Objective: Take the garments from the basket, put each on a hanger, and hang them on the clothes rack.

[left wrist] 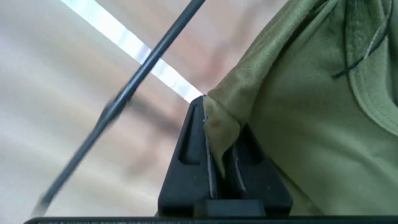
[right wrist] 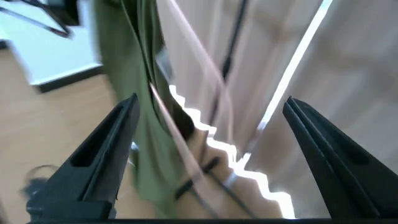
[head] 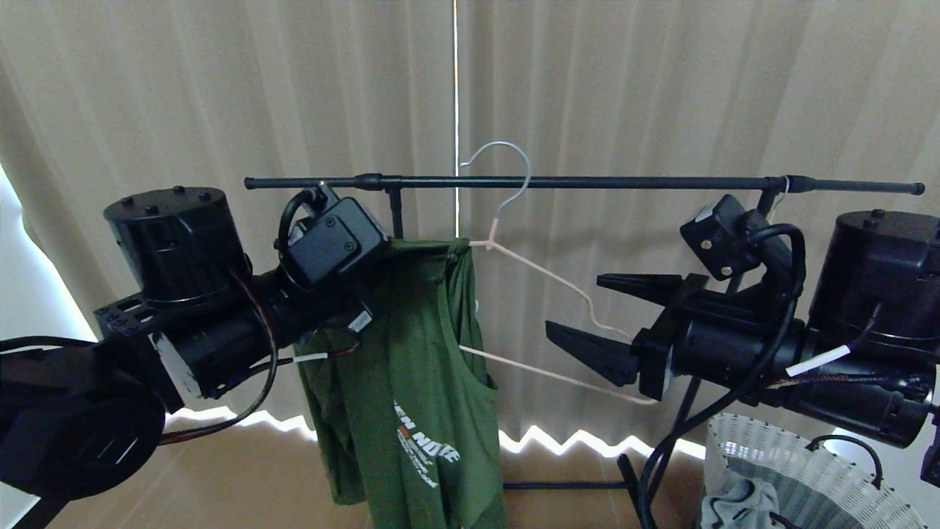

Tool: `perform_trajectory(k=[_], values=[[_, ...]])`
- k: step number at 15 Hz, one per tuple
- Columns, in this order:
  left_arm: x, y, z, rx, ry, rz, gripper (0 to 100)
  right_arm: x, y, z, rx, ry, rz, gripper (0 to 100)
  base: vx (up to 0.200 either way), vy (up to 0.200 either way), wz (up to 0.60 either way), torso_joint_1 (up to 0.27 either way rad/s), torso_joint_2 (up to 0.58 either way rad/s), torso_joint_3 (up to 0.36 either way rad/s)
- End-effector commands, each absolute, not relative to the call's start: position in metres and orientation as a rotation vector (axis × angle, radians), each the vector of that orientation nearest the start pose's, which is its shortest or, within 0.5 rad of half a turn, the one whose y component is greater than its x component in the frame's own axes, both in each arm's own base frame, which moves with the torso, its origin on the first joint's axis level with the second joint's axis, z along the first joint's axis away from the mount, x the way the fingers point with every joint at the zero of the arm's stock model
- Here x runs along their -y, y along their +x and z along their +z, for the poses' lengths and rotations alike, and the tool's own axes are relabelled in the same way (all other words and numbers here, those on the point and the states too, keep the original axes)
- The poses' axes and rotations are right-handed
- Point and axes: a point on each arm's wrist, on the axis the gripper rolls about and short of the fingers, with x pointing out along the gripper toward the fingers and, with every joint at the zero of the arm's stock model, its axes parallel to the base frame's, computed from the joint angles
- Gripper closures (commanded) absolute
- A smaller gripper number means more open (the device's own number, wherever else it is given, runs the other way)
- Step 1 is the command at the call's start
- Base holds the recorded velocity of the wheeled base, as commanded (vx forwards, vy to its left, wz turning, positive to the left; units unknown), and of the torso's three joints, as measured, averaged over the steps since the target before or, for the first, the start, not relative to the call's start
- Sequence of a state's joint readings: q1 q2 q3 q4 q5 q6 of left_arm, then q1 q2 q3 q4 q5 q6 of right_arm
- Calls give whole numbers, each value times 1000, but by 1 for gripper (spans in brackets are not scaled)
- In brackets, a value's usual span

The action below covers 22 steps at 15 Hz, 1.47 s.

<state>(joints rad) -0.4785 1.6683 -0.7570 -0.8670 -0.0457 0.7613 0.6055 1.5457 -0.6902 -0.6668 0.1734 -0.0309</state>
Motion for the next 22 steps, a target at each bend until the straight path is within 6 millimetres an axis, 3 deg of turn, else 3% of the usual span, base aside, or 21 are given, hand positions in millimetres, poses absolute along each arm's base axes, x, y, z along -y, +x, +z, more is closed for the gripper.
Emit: perform_trajectory(k=[1,7,11,15,22], values=[[134,260,195,103,728,-454,100,-148,213,188,-174,-114,742,0,0,0,0,0,0,0],[129,262,194,6,620,-222,100,-135,199,167,-174,-126,717,0,0,0,0,0,0,0],[134,269,220,87,507,-198,100,-131,191,156,-221,-110,727,0,0,0,0,0,0,0],[144,268,235,145,462,-231,100,-144,189,145,-304,-25,752,0,0,0,0,0,0,0],[168,251,254,265,393,-365,100,-170,228,129,-168,37,624,0,0,0,0,0,0,0]])
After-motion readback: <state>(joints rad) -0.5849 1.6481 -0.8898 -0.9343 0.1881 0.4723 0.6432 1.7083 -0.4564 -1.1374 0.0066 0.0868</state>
